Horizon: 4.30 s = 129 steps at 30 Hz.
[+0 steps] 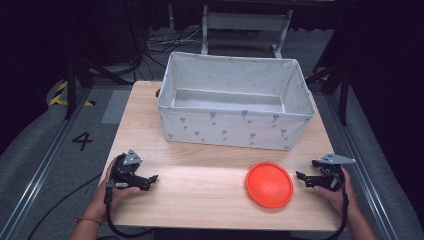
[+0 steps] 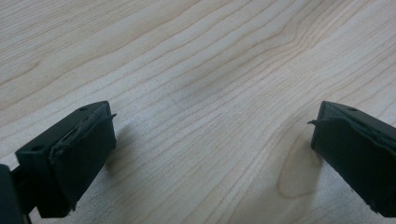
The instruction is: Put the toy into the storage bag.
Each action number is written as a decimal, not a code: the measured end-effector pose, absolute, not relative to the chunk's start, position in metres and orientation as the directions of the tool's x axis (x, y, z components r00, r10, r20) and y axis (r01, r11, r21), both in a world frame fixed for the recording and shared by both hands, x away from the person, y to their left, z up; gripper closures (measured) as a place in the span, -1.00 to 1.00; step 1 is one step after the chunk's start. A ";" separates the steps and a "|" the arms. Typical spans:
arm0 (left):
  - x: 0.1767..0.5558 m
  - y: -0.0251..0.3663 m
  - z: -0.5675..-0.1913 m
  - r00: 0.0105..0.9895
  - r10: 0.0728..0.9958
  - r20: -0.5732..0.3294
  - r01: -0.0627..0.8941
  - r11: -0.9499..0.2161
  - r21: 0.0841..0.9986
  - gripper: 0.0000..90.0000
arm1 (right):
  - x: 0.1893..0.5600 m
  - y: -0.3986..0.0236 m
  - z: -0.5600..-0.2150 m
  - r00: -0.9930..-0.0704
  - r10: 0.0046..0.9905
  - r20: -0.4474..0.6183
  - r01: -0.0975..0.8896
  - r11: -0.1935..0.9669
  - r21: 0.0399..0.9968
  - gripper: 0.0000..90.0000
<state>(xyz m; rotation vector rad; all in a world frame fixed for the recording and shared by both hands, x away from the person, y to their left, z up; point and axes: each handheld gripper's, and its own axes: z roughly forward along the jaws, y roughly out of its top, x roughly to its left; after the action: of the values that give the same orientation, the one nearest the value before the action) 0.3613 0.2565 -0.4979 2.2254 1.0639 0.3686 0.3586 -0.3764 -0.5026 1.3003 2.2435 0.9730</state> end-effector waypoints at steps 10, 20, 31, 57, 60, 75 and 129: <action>0.361 0.257 -0.498 0.634 0.773 -0.020 0.595 -0.470 0.652 -1.00 | 0.352 -0.366 -0.471 -0.599 0.789 0.139 0.570 0.298 0.765 -0.52; 0.361 0.257 -0.498 0.634 0.773 -0.020 0.595 -0.471 0.652 -1.00 | 0.359 -0.332 -0.477 -0.684 0.716 0.141 0.574 0.408 0.711 -0.60; 0.362 0.256 -0.498 0.635 0.772 -0.025 0.598 -0.471 0.649 -1.00 | 0.364 -0.302 -0.492 -0.735 0.674 0.080 0.555 0.529 0.642 -0.66; 0.362 0.256 -0.498 0.636 0.772 -0.019 0.595 -0.474 0.650 -1.00 | 0.377 -0.304 -0.479 -0.727 0.668 0.157 0.592 0.494 0.637 0.64; 0.362 0.256 -0.498 0.636 0.772 -0.019 0.595 -0.475 0.648 -1.00 | 0.376 -0.301 -0.471 -0.748 0.650 0.137 0.564 0.513 0.647 0.73; 0.362 0.256 -0.498 0.636 0.772 -0.019 0.595 -0.475 0.648 -1.00 | 0.344 -0.276 -0.413 -0.840 0.541 -0.049 0.367 0.631 0.684 0.84; 0.362 0.256 -0.498 0.634 0.773 -0.019 0.596 -0.473 0.649 -1.00 | 0.335 -0.277 -0.223 -0.825 0.457 -0.334 0.113 0.711 0.694 0.85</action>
<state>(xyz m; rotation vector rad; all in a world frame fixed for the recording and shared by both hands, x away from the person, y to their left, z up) 0.3622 0.2561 -0.4977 2.2298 1.0638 0.3678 0.3350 -0.2775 -0.2230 0.4356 2.4264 0.9386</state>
